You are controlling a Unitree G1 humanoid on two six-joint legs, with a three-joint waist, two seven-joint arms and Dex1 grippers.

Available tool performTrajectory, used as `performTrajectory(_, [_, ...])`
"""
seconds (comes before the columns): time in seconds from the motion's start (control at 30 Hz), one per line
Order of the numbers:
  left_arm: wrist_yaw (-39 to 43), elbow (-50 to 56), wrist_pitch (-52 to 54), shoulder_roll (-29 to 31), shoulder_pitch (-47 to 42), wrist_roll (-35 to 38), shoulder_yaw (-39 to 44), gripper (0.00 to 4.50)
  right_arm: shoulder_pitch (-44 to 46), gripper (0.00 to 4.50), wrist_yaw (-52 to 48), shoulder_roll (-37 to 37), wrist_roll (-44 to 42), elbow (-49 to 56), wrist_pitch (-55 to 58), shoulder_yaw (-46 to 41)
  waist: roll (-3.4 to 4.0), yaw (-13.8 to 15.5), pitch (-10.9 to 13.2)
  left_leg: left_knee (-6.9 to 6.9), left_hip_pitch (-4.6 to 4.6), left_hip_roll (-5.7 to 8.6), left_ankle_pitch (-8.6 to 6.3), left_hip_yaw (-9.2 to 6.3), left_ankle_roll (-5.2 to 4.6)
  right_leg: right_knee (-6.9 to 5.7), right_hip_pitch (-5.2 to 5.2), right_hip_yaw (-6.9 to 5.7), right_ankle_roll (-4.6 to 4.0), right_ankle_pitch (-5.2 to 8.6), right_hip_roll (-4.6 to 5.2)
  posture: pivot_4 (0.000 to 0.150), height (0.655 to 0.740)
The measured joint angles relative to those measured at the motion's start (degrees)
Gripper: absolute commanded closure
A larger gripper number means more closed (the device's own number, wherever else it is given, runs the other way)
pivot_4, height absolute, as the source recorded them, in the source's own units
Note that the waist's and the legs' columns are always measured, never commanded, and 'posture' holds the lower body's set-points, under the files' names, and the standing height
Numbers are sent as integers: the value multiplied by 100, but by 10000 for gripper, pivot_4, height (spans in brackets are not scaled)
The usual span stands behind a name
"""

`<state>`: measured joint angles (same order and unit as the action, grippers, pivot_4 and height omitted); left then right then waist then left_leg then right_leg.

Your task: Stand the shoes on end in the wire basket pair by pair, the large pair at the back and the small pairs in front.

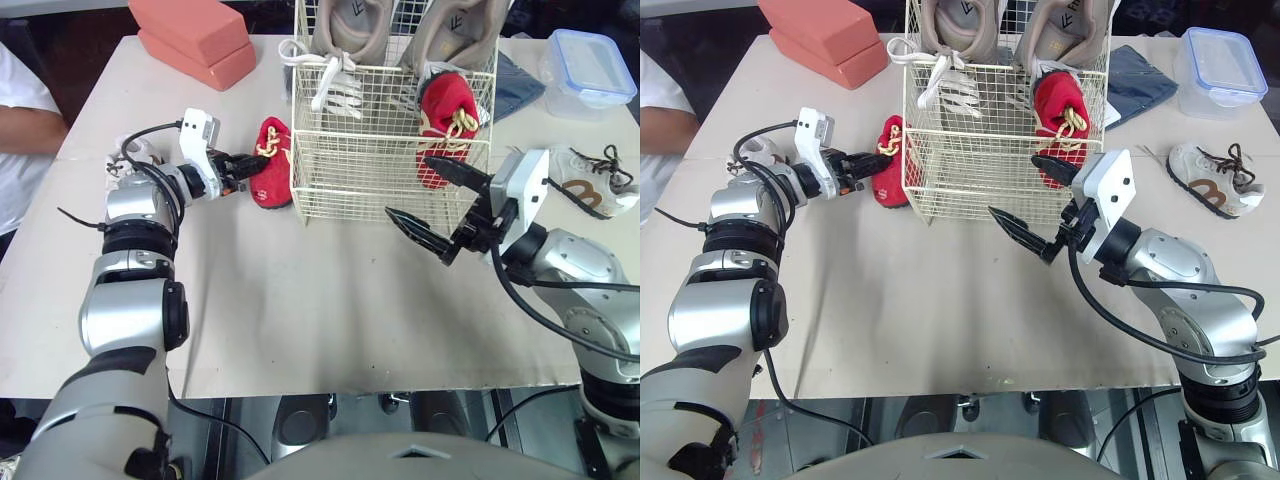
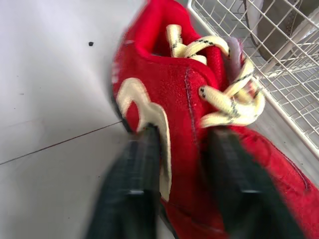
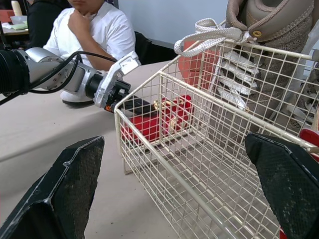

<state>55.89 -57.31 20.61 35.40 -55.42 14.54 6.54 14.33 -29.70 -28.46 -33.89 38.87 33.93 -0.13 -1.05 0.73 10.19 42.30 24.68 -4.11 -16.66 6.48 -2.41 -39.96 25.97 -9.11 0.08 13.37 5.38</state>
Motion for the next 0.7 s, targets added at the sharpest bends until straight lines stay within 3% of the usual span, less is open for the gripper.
performTrajectory(0.23, [-354, 961, -679, -52, 797, 371, 727, 44499, -51, 0, -9, 23, 39, -7, -96, -4, -7, -56, 4, -1, 4, -8, 0, -2, 0, 1, 3, 19, -2, -1, 1, 1500, 6860])
performTrajectory(0.5, [-1460, 3991, -1541, -577, 1507, 1329, 2015, 44499, 23, 0, -123, 67, -64, -121, -179, -44, -14, -11, 2, 1, -5, -4, 0, -4, 0, 1, -9, 21, -2, -2, 9, 1500, 6860])
performTrajectory(0.7, [-2000, 5349, -1855, -1102, 1421, 1500, 1806, 44499, 231, 0, -135, 93, -143, -306, -186, -76, -17, 21, 0, 5, -6, 2, 1, -17, 0, 3, -23, 9, -1, -2, 10, 1500, 6860])
